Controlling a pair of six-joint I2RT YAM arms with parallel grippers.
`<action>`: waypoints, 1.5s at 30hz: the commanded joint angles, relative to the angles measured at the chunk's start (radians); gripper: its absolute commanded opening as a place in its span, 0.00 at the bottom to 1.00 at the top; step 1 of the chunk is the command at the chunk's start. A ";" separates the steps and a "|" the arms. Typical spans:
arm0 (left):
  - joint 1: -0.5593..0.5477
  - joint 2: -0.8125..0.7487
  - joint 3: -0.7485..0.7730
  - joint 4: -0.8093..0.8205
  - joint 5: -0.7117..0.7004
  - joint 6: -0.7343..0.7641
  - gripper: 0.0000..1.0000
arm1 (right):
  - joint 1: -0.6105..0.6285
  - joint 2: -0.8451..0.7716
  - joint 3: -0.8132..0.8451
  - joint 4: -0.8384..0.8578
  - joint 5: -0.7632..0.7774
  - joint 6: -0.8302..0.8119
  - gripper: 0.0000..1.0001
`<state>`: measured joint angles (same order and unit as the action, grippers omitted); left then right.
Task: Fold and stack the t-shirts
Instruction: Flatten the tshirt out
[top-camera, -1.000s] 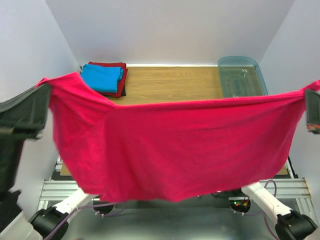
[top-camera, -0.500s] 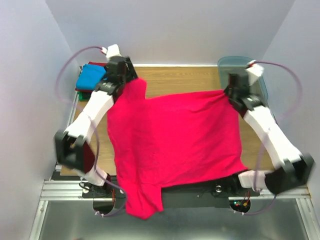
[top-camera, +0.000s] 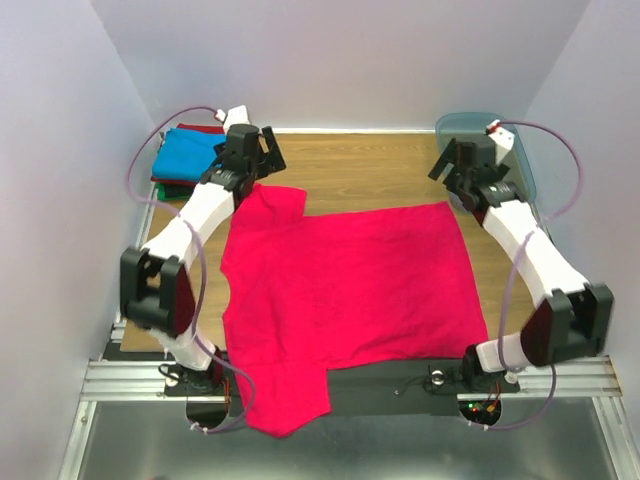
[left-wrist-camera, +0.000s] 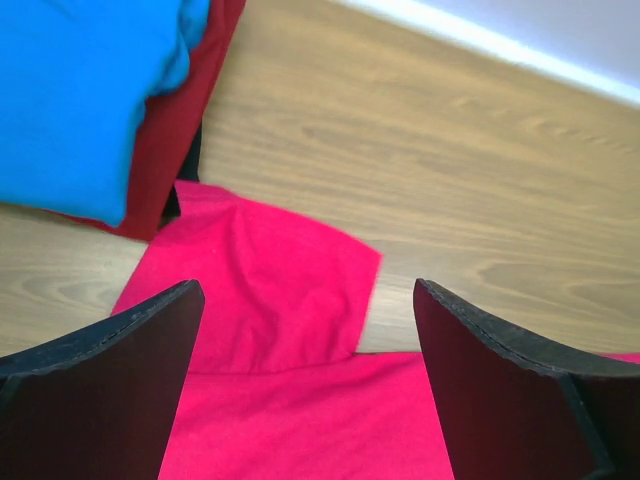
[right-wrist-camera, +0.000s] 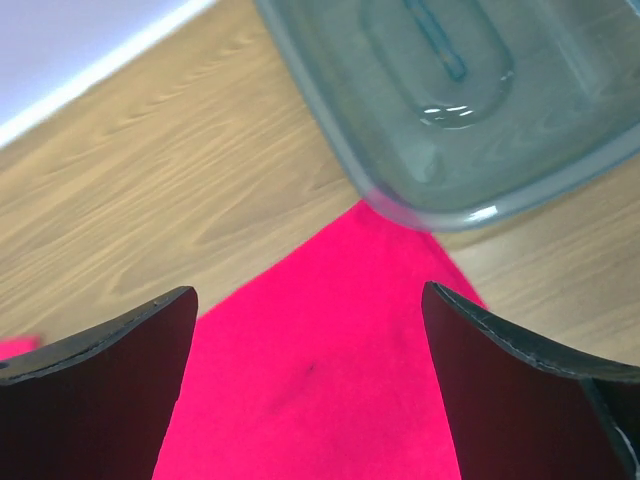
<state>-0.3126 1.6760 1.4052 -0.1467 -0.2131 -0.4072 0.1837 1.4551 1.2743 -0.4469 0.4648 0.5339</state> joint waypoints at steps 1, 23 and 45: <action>-0.034 -0.240 -0.168 0.039 -0.023 -0.044 0.98 | 0.002 -0.194 -0.110 0.054 -0.144 -0.029 1.00; -0.042 -0.214 -0.523 0.088 -0.083 -0.203 0.98 | 0.002 0.049 -0.302 0.151 -0.321 -0.020 1.00; 0.046 0.556 0.265 -0.093 -0.019 0.002 0.96 | -0.001 0.625 0.147 0.223 -0.178 -0.150 1.00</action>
<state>-0.2905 2.1632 1.5745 -0.1493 -0.2794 -0.4522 0.1883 2.0048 1.3514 -0.2451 0.2657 0.4179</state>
